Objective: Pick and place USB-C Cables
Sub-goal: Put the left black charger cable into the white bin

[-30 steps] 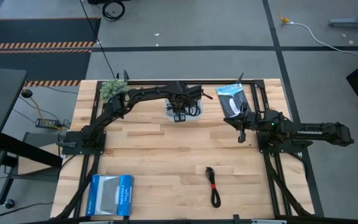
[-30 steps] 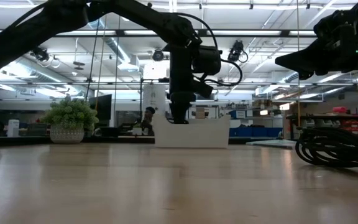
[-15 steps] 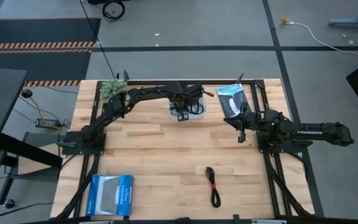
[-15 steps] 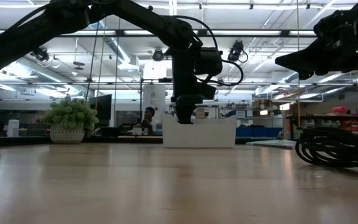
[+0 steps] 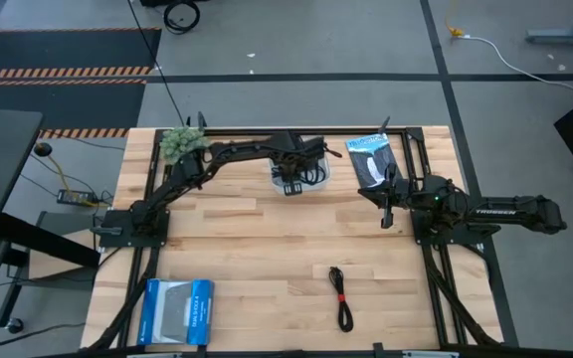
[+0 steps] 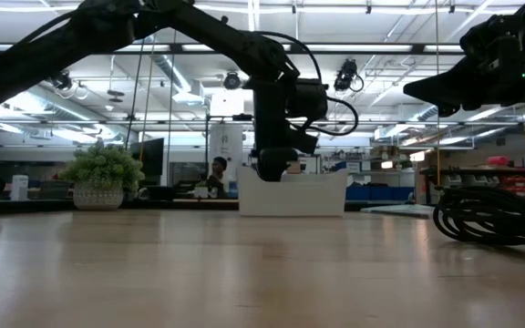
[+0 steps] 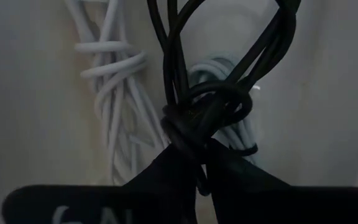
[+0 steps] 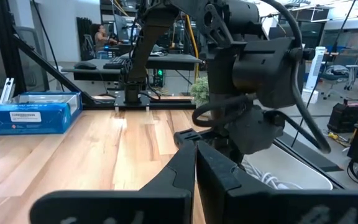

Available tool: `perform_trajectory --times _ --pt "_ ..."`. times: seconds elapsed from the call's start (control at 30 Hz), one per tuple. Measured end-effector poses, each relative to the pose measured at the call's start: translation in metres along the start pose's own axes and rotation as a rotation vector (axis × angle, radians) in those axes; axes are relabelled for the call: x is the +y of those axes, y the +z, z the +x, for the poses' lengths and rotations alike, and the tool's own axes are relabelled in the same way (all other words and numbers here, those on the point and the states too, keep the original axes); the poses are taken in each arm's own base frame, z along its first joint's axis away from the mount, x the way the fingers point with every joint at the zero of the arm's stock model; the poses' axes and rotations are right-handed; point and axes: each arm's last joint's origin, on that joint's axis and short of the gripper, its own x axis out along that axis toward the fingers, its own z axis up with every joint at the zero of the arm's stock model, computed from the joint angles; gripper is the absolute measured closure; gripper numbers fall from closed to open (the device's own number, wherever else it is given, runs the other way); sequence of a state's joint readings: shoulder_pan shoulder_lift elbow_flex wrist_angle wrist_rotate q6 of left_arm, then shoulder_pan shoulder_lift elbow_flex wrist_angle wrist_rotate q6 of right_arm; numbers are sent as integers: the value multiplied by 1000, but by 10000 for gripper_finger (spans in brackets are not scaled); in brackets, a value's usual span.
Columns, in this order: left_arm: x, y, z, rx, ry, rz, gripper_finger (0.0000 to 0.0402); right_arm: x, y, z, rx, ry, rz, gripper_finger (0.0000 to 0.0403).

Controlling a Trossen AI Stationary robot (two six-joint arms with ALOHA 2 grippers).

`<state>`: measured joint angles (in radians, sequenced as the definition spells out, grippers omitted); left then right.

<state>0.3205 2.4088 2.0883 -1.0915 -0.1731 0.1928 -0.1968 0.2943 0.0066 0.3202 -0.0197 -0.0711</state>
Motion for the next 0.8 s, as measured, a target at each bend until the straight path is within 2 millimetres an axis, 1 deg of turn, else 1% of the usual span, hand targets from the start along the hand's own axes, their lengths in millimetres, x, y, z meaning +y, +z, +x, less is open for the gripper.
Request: perform_trajectory --times 0.17,0.53,0.67,0.8 --pt "-4 1 0 -1 12 2 292 0 0 0 0 0 0 383" --pt "-5 1 0 -2 -1 -33 177 0 0 0 0 0 0 383" --pt "-5 -1 -3 13 -5 -30 150 0 0 0 0 0 0 383" --pt "-4 -4 -10 41 -9 -26 131 0 0 0 0 0 0 383"
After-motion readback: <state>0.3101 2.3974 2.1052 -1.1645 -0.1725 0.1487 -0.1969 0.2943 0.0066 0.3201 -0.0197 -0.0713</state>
